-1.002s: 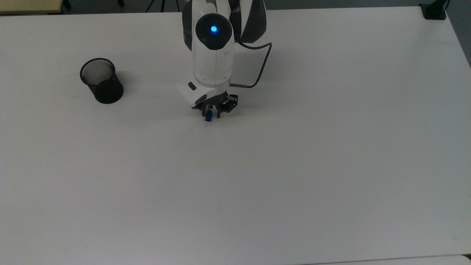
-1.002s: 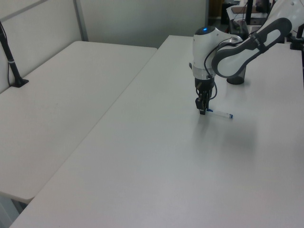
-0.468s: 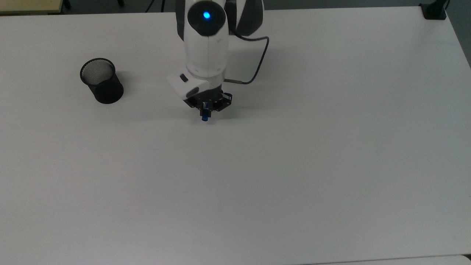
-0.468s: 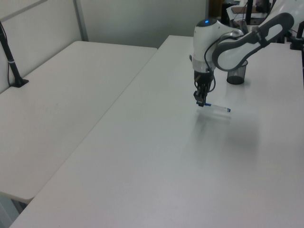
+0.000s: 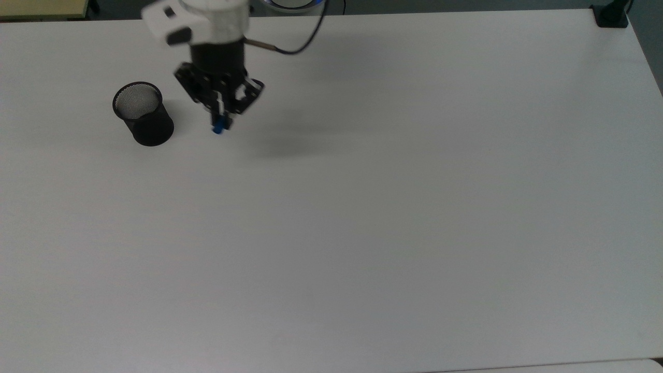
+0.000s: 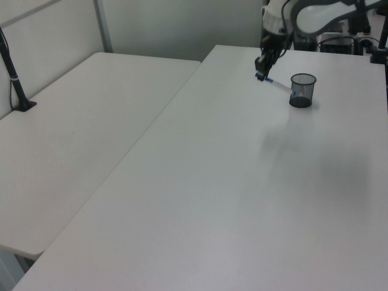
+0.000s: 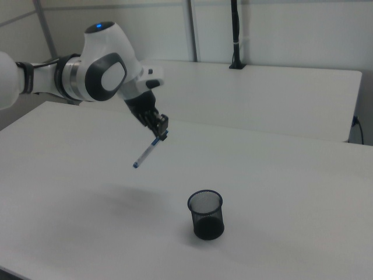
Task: Insert the marker
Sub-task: 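Lift the marker and carry it over the black mesh pen cup, then lower the marker tip-first into the mesh cup, adjusting its position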
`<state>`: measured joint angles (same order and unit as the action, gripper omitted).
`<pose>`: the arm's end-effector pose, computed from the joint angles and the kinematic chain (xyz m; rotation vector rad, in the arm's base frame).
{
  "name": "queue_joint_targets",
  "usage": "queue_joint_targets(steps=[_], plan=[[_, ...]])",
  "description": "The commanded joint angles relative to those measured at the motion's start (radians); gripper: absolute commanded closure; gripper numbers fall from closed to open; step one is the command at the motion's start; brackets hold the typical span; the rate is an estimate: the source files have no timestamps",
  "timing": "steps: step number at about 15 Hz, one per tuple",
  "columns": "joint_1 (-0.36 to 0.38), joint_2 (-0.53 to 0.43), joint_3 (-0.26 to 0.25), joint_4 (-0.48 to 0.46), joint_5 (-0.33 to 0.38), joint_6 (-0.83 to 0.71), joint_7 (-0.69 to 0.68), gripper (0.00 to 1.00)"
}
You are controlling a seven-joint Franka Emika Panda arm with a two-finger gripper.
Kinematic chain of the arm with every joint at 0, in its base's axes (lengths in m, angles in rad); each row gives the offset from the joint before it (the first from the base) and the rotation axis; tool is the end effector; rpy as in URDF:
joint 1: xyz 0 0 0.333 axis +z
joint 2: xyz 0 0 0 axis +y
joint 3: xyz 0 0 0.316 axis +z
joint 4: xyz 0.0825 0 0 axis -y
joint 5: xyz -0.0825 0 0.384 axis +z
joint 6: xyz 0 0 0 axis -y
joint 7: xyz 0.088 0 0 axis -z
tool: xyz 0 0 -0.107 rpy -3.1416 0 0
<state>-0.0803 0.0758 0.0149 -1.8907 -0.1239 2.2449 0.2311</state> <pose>0.6049 -0.0434 0.4915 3.0077 -0.3518 0.4360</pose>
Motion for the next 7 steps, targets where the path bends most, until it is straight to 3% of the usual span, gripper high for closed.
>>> queue_joint_targets(steps=[1, 3, 7], plan=[[-0.082, -0.097, -0.012, -0.091, -0.063, 0.166, -0.031, 1.0], [-0.157, -0.143, -0.012, -0.194, -0.077, 0.385, -0.114, 1.0], [-0.251, -0.145, -0.016, -0.339, -0.075, 0.715, -0.271, 1.0]])
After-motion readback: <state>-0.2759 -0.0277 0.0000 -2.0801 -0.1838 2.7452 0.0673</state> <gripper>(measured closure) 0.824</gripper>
